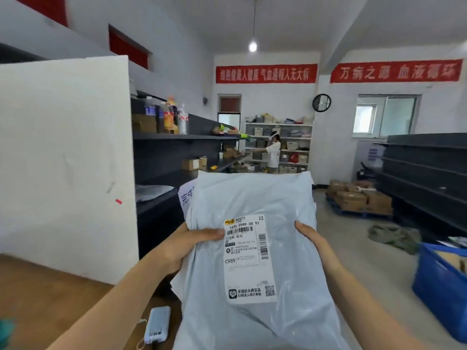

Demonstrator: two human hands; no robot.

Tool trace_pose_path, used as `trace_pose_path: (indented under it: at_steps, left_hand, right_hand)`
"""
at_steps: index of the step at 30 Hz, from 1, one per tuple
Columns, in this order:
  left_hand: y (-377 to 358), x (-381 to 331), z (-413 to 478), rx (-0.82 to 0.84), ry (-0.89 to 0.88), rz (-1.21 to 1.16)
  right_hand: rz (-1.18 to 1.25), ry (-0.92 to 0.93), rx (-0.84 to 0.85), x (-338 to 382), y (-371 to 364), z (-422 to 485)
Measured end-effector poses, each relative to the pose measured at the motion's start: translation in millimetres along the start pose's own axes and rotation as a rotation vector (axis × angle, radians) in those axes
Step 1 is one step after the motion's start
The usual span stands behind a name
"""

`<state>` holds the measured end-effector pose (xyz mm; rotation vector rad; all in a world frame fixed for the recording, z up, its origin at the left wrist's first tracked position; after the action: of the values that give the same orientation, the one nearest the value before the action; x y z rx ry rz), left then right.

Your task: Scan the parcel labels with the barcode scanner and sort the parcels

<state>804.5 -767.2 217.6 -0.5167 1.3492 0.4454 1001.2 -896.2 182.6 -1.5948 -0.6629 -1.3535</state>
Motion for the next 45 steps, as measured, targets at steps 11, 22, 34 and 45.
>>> trace_pose_path:
  at_steps: [11, 22, 34, 45]
  left_hand:
    - [101, -4, 173, -0.418, -0.095, 0.025]
    - [236, 12, 315, -0.886, -0.097, -0.096]
    - [461, -1, 343, -1.276, 0.004, -0.097]
    - [597, 4, 314, -1.717, 0.578, 0.777]
  right_hand:
    - [0.033, -0.014, 0.244, 22, -9, 275]
    - [-0.092, -0.178, 0.684, 17, -111, 561]
    - [-0.213, -0.334, 0.978, -71, -322, 735]
    - [-0.331, -0.405, 1.013, -154, -430, 788]
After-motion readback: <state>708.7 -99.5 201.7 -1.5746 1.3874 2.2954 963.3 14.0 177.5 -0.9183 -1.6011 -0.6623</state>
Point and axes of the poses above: each hand's wrist, its own z-axis towards the middle knuckle, its own y-axis out of the back of the hand, x = y × z, the point moved 10 cm from there along z, towards the middle knuckle, and after that the axes turned 2 degrees about x, right-handed, at the moved point
